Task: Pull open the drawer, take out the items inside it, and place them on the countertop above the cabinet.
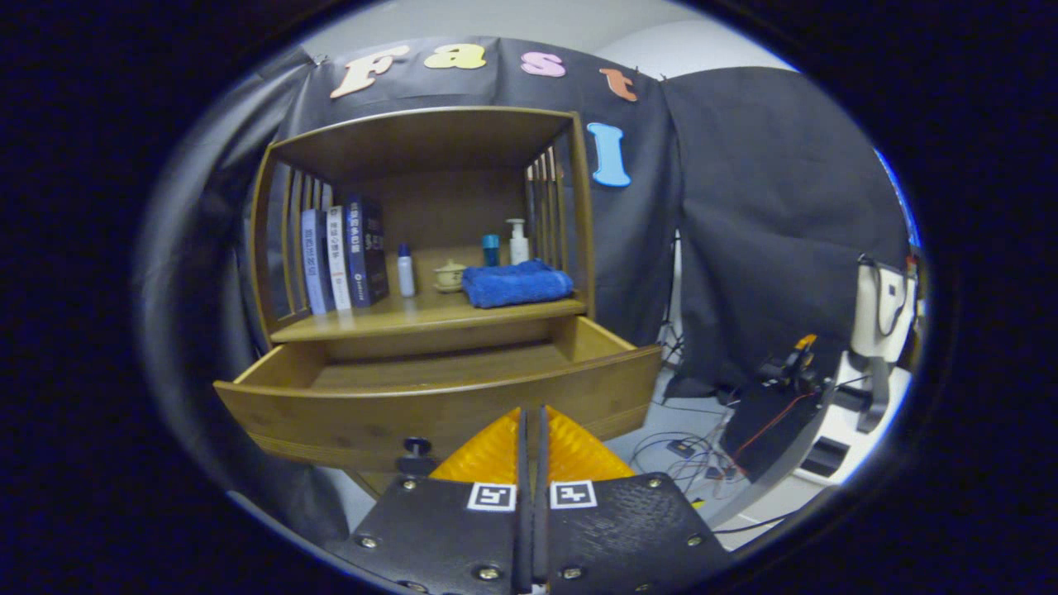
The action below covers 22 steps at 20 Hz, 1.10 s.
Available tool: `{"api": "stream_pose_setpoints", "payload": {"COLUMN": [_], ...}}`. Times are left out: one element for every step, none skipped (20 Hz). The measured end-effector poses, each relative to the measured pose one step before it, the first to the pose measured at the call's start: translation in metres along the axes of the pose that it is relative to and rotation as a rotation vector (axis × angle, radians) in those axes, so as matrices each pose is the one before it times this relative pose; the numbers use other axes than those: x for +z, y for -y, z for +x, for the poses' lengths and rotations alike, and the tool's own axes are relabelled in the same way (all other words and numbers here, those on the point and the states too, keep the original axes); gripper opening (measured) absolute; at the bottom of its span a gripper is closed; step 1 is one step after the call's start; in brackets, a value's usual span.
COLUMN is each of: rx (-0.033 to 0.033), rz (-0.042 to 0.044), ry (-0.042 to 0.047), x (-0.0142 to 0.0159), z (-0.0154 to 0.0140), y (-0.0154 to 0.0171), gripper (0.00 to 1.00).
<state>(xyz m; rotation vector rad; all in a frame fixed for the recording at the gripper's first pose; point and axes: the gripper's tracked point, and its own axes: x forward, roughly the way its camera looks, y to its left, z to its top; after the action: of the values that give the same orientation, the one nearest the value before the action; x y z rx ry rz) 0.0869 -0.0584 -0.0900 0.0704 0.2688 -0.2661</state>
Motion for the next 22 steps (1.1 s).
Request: {"api": "stream_pose_setpoints", "payload": {"rx": [-0.02811, -0.01979, -0.01501, -0.01193, -0.00654, -0.00501, -0.00118, 0.00214, 0.00613, 0.01000, 0.01329, 0.01777, 0.02469, 0.02117, 0.02037, 0.01752, 0.01616, 0.01660, 0.01057, 0.01377, 0.01709, 0.02775], "rz": [-0.00640, -0.00781, -0.00583, -0.00303, 0.00219, -0.00227, -0.00558, -0.00747, -0.00744, -0.00764, -0.01040, -0.01120, -0.00682, -0.00616, -0.00379, -0.00337, -0.00429, -0.00296, -0.00682, -0.01289, -0.00997, -0.00617], "ry": [-0.00731, -0.00524, -0.00364, -0.00070, 0.00315, 0.00116, 0.00109, -0.00148, -0.00102, -0.00428, -0.00590, -0.00261, 0.00051, -0.00288, -0.00643, -0.01266, -0.01459, -0.02076, -0.02792, -0.02893, -0.03202, -0.02978], "x": [-0.00118, -0.00010, 0.00033, 0.00225, 0.00318, 0.00397, 0.00324, 0.00461, 0.00648, 0.00527, 0.00628, 0.00617, 0.00618, 0.00656, 0.00242, 0.00291, 0.00082, 0.00045, -0.00216, -0.00250, -0.00346, -0.00288], "z": [-0.00465, -0.00505, -0.00288, -0.00285, -0.00211, -0.00122, -0.00041, 0.00126, 0.00283, 0.00284, 0.00445, 0.00582, 0.00723, 0.00745, 0.00988, 0.00978, 0.00948, 0.00920, 0.00991, 0.00929, 0.00981, 0.00939], "y": [0.00894, 0.00795, 0.00418, 0.00317, 0.00113, -0.00064, -0.00227, -0.00600, -0.00751, -0.00938, -0.01094, -0.01302, -0.01455, -0.01474, -0.01296, -0.01247, -0.01180, -0.01111, -0.00887, -0.00977, -0.00910, -0.01159], "gripper": [0.01, 0.01, 0.01, 0.01, 0.01, 0.01, 0.01, 0.01, 0.01, 0.01, 0.01, 0.01, 0.01, 0.01, 0.01, 0.01, 0.01, 0.01, 0.01, 0.01, 0.01, 0.01]}}
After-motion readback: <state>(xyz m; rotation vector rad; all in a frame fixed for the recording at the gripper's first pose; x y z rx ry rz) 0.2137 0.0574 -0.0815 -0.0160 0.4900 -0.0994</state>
